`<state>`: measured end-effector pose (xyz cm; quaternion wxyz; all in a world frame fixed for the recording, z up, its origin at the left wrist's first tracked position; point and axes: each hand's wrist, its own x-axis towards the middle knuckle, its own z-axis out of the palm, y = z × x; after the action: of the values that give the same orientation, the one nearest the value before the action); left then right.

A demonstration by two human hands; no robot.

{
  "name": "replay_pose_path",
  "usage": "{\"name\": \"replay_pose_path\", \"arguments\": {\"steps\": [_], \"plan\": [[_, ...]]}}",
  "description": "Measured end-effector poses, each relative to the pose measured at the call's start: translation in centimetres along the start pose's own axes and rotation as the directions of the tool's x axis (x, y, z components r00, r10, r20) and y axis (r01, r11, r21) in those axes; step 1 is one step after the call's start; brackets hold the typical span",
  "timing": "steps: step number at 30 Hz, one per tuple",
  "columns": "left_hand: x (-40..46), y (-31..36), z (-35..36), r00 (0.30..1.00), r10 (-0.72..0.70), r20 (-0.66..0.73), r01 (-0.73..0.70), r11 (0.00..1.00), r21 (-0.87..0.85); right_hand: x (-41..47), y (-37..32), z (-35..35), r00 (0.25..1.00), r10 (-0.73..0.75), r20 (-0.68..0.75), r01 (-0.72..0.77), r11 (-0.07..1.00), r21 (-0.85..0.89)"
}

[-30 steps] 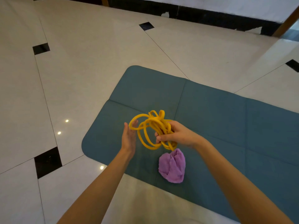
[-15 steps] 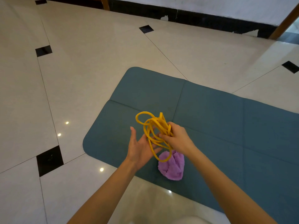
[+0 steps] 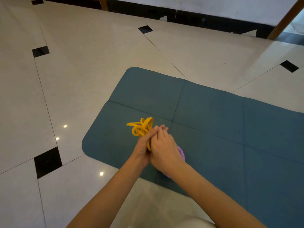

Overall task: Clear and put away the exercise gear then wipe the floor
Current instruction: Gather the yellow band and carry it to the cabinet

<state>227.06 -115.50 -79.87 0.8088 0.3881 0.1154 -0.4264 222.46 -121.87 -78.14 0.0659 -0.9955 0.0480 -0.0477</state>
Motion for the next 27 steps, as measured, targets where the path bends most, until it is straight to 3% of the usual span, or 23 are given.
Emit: {"name": "replay_pose_path", "arguments": {"steps": [4, 7, 12, 14, 17, 21, 23, 27], "plan": [[0.3, 0.9, -0.3, 0.998, 0.024, -0.056, -0.033, 0.987, -0.155, -1.1, 0.3, -0.7, 0.990, -0.090, 0.109, 0.060, 0.966, 0.249], [0.9, 1.2, -1.2, 0.995, 0.036, -0.098, -0.060, 0.964, -0.259, -2.1, 0.8, -1.2, 0.990, -0.096, 0.106, 0.020, 0.825, 0.565], [1.2, 1.5, -2.2, 0.997, 0.020, -0.069, -0.039, 0.959, -0.280, -2.0, 2.3, -0.5, 0.967, 0.252, 0.039, -0.161, 0.486, 0.859], [1.2, 1.7, -2.2, 0.998, 0.003, -0.057, -0.018, 0.963, -0.270, -1.5, 3.3, -0.5, 0.908, 0.404, 0.113, -0.230, 0.255, 0.939], [0.9, 2.5, -1.1, 0.996, -0.035, -0.077, 0.015, 0.970, -0.244, -0.4, 4.9, -1.3, 0.801, 0.511, 0.311, -0.313, -0.085, 0.946], [-1.4, 5.0, 2.8, 0.993, -0.096, -0.073, 0.077, 0.970, -0.229, 0.0, 5.8, -5.2, 0.628, 0.523, 0.576, -0.343, -0.478, 0.809], [-3.7, 6.6, 5.7, 0.988, -0.137, -0.064, 0.123, 0.975, -0.187, -0.8, 5.4, -8.9, 0.578, 0.507, 0.640, -0.296, -0.600, 0.743], [-9.6, 10.4, 12.7, 0.966, -0.233, -0.111, 0.226, 0.971, -0.076, -3.1, 4.3, -18.8, 0.531, 0.548, 0.646, -0.195, -0.663, 0.723]]}}
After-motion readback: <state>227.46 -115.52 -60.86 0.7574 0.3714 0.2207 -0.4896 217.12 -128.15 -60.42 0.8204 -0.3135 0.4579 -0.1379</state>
